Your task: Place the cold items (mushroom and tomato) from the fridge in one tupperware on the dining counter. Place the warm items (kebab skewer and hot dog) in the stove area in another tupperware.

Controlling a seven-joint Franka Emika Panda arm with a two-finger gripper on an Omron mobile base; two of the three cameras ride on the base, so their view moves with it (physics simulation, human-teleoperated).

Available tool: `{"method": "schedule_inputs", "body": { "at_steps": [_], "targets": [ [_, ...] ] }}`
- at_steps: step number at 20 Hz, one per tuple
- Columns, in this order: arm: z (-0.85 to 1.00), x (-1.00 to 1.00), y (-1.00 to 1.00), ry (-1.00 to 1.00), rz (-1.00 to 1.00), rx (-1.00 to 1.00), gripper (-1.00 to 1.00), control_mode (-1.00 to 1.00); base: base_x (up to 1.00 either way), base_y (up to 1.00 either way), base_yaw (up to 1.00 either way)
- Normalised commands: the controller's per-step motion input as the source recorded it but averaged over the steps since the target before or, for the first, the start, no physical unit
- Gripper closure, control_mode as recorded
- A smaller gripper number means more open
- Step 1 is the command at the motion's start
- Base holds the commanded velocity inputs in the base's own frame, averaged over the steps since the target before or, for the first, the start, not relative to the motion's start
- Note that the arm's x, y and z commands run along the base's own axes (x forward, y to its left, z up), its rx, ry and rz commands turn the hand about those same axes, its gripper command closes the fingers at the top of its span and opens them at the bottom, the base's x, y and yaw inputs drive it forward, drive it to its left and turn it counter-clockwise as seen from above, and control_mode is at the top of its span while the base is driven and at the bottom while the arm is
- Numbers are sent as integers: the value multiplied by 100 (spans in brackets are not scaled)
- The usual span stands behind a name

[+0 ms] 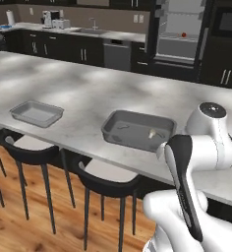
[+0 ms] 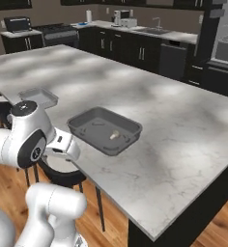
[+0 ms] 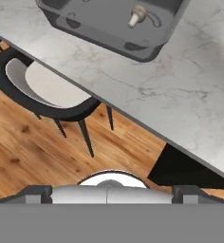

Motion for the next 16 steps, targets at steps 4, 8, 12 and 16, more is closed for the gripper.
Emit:
{"method": "schedule_inputs", "body": {
  "at_steps": [4, 8, 12, 16],
  "targets": [
    [0, 0, 0, 0, 0, 0, -100, 100, -38, -96, -23],
    [0, 0, 0, 0, 0, 0, -100, 100, -48, -100, -26],
    [0, 0, 0, 0, 0, 0, -100, 100, -78, -79, -30],
    [0, 0, 0, 0, 0, 0, -100, 100, -100, -7, -28]
  ]
}}
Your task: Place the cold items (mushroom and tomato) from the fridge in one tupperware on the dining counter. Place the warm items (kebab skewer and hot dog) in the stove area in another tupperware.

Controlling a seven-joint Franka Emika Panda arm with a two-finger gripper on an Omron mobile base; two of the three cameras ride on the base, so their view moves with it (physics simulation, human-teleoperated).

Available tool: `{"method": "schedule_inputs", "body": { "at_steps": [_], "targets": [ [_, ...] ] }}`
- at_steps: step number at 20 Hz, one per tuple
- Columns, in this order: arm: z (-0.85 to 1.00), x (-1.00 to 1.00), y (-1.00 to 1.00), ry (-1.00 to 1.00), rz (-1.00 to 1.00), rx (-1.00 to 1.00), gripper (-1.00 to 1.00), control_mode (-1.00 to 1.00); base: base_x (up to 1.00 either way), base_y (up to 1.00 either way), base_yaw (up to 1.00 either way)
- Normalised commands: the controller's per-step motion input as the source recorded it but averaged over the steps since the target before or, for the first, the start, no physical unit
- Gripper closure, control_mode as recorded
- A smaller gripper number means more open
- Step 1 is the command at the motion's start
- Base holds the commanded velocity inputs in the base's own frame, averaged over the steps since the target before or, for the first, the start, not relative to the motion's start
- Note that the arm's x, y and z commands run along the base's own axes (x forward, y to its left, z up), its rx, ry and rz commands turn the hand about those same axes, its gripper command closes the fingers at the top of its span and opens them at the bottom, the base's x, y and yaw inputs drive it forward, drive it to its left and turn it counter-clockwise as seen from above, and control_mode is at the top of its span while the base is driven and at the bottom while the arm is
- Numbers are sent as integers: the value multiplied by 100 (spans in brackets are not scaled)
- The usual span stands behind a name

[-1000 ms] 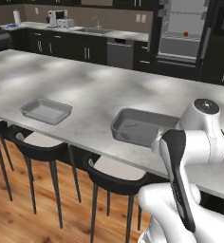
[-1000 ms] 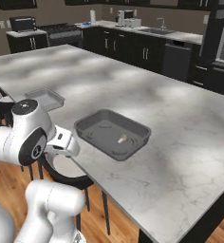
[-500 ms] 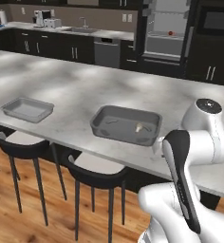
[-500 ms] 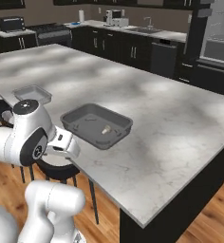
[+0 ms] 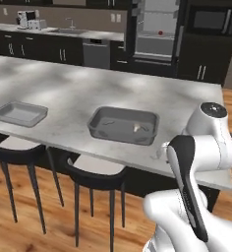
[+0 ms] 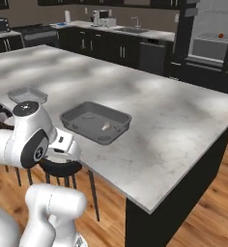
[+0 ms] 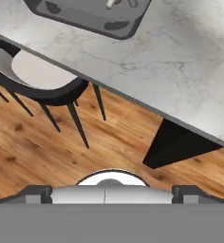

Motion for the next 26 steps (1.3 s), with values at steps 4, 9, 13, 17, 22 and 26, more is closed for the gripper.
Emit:
{"method": "schedule_inputs", "body": {
  "at_steps": [4, 9, 13, 17, 22, 26],
  "targets": [
    [0, 0, 0, 0, 0, 0, -100, 100, -99, 9, -18],
    [0, 0, 0, 0, 0, 0, -100, 100, -20, -79, -28],
    [0, 0, 0, 0, 0, 0, -100, 100, 0, -100, -22],
    [0, 0, 0, 0, 0, 0, -100, 100, 6, -100, -22],
    [0, 0, 0, 0, 0, 0, -100, 100, 27, -100, -28],
    [0, 0, 0, 0, 0, 0, -100, 100, 72, -91, -25]
  ]
}}
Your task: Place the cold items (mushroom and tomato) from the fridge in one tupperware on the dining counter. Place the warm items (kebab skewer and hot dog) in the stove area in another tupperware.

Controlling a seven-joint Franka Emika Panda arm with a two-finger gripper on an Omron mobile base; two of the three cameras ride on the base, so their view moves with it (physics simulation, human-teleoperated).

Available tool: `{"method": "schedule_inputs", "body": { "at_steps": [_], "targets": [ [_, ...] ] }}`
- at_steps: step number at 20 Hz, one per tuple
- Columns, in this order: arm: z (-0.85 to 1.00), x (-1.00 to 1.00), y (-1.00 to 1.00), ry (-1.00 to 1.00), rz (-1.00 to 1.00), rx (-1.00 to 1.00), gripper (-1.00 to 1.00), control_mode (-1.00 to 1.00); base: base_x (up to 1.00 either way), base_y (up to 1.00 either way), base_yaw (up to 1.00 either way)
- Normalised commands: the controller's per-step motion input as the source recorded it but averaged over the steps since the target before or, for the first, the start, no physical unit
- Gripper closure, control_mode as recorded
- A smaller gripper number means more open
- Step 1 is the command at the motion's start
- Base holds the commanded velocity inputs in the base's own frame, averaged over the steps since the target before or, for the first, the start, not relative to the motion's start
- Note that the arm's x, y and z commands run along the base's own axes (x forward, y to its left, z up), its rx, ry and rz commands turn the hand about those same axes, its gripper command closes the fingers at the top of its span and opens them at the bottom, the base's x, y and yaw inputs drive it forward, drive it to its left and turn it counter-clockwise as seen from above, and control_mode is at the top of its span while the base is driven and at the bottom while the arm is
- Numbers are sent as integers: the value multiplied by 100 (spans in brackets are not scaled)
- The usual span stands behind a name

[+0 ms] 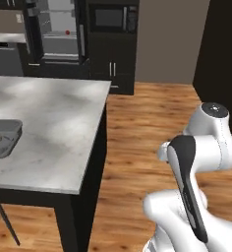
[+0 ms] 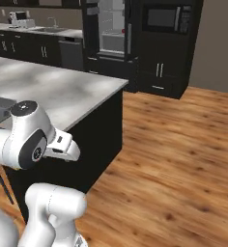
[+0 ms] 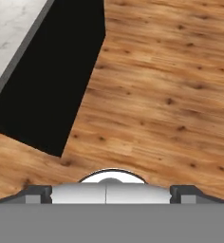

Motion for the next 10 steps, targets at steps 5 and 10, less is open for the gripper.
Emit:
{"method": "schedule_inputs", "body": {
  "at_steps": [5, 10],
  "targets": [
    [0, 0, 0, 0, 0, 0, -100, 100, 100, -15, -8],
    [0, 0, 0, 0, 0, 0, -100, 100, 100, -17, -2]
  ]
}}
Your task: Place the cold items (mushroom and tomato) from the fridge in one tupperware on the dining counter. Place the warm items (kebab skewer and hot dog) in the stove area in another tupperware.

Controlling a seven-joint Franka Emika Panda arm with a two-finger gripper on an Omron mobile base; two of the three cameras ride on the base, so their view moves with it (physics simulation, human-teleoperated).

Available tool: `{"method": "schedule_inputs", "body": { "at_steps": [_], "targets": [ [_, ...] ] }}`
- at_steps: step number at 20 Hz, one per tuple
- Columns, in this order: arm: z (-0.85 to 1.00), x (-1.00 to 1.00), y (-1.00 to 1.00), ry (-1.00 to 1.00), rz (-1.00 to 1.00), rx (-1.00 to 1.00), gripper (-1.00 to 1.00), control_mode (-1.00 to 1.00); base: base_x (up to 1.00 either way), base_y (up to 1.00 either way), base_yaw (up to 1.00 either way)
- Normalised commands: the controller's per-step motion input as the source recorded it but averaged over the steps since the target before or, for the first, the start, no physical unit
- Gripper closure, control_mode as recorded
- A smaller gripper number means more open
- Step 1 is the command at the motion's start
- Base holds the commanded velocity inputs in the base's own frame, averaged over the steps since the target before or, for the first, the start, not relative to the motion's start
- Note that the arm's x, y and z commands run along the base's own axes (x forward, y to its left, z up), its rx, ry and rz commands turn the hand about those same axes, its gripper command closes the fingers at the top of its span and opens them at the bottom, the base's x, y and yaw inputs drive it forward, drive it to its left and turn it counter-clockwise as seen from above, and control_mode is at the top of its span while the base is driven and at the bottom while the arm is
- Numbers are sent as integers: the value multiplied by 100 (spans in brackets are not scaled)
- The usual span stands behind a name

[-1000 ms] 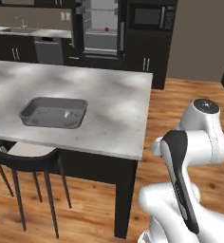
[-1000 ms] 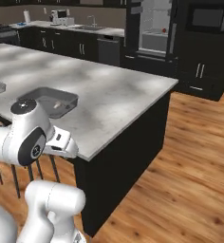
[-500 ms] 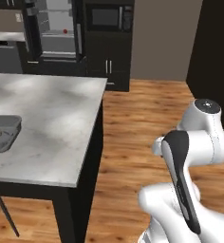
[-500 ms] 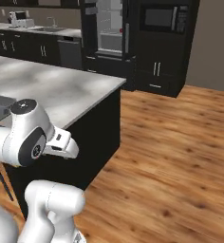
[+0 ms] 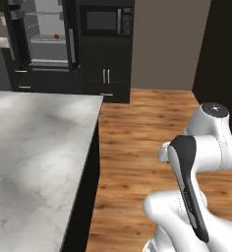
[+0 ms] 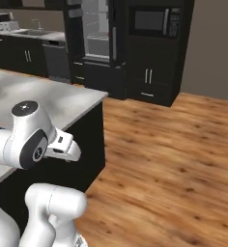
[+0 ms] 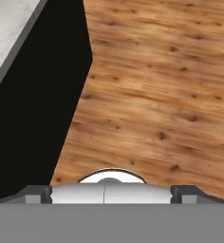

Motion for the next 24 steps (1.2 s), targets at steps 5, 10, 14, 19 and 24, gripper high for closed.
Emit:
{"method": "schedule_inputs", "body": {
  "at_steps": [5, 10, 14, 19, 24],
  "targets": [
    [0, 0, 0, 0, 0, 0, -100, 100, 100, -44, 8],
    [0, 0, 0, 0, 0, 0, -100, 100, 100, -60, 21],
    [0, 0, 0, 0, 0, 0, -100, 100, 100, -83, 26],
    [0, 0, 0, 0, 0, 0, -100, 100, 100, -87, 32],
    [0, 0, 0, 0, 0, 0, -100, 100, 100, -70, 41]
  ]
}}
